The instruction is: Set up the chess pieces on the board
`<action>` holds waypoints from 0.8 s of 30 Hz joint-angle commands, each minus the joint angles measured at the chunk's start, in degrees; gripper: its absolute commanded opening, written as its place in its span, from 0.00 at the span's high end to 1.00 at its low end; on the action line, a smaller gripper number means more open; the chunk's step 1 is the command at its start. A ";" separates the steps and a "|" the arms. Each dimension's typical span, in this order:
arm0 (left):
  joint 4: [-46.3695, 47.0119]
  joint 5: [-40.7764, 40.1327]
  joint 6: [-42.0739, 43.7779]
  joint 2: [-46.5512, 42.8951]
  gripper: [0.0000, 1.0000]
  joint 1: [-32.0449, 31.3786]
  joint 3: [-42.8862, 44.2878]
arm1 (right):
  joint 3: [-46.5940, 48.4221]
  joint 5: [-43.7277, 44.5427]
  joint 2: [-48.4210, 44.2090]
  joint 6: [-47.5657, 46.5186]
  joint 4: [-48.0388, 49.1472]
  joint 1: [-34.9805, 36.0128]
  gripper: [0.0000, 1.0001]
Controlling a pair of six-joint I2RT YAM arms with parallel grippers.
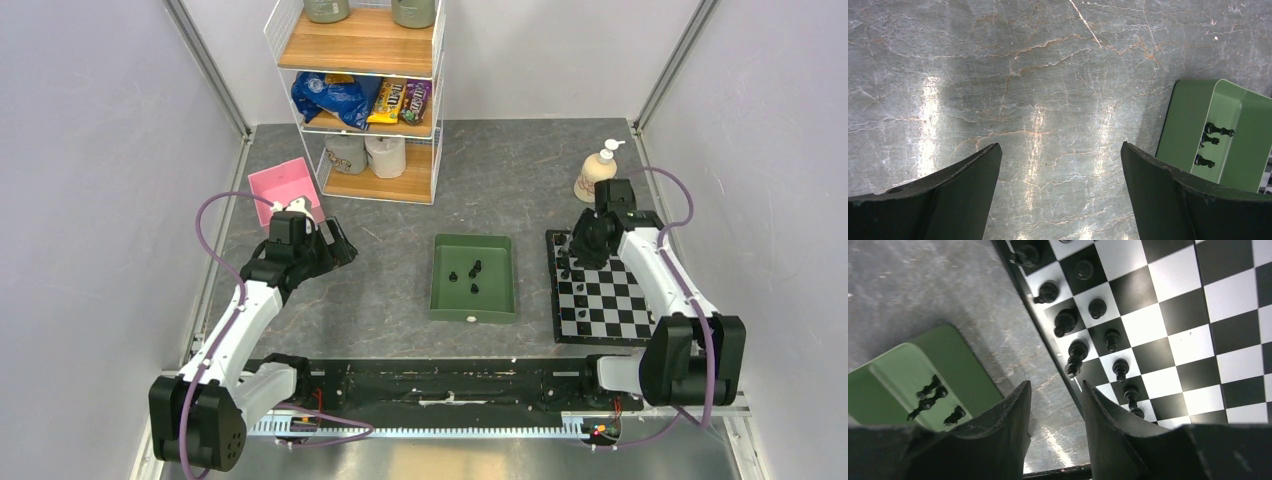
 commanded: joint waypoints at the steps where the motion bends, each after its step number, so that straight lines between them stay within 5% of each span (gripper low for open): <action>1: 0.97 1.46 0.41 -0.47 0.04 -0.09 1.32 | 5.87 -1.73 -3.72 -1.79 -3.19 3.46 0.49; 14: 0.97 1.71 0.33 -1.61 0.04 -0.12 0.92 | 16.16 5.31 8.21 6.55 0.29 30.67 0.43; 24: 0.97 1.72 0.34 -2.01 0.04 -0.12 0.81 | 22.45 8.63 23.76 8.18 1.65 36.71 0.43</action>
